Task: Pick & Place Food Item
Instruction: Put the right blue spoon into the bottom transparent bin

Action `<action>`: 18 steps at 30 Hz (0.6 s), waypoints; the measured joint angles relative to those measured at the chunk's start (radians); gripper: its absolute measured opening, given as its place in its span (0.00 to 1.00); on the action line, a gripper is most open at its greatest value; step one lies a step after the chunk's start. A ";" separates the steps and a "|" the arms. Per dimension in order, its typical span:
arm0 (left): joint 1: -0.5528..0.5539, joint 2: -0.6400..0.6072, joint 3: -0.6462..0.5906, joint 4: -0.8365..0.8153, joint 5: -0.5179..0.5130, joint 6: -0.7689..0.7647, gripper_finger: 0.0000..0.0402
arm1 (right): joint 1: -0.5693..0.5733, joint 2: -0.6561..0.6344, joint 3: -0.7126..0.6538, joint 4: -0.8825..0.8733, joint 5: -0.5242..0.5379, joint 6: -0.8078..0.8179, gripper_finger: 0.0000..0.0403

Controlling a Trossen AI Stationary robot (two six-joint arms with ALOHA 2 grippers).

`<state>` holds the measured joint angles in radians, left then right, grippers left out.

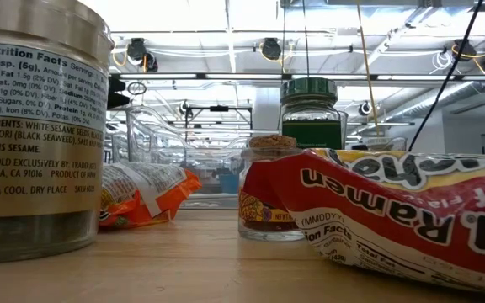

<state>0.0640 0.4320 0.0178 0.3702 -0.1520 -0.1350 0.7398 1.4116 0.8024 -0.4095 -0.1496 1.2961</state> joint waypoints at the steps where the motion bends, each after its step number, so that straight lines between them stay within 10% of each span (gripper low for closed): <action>1: 0.000 0.000 0.000 0.000 0.000 0.000 0.60 | -0.008 0.030 0.042 -0.047 -0.014 -0.065 0.00; 7: 0.000 0.000 0.000 0.000 0.000 0.000 0.60 | -0.006 0.247 0.227 -0.307 -0.254 -0.306 0.00; 12: 0.000 0.000 0.000 0.000 0.000 0.000 0.60 | 0.035 0.355 0.259 -0.397 -0.531 -0.256 0.00; 18: 0.000 0.000 0.000 0.000 0.000 0.000 0.60 | 0.101 0.372 0.226 -0.385 -0.620 -0.170 0.00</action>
<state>0.0640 0.4317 0.0180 0.3705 -0.1520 -0.1349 0.8405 1.7836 1.0281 -0.7941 -0.7694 1.1258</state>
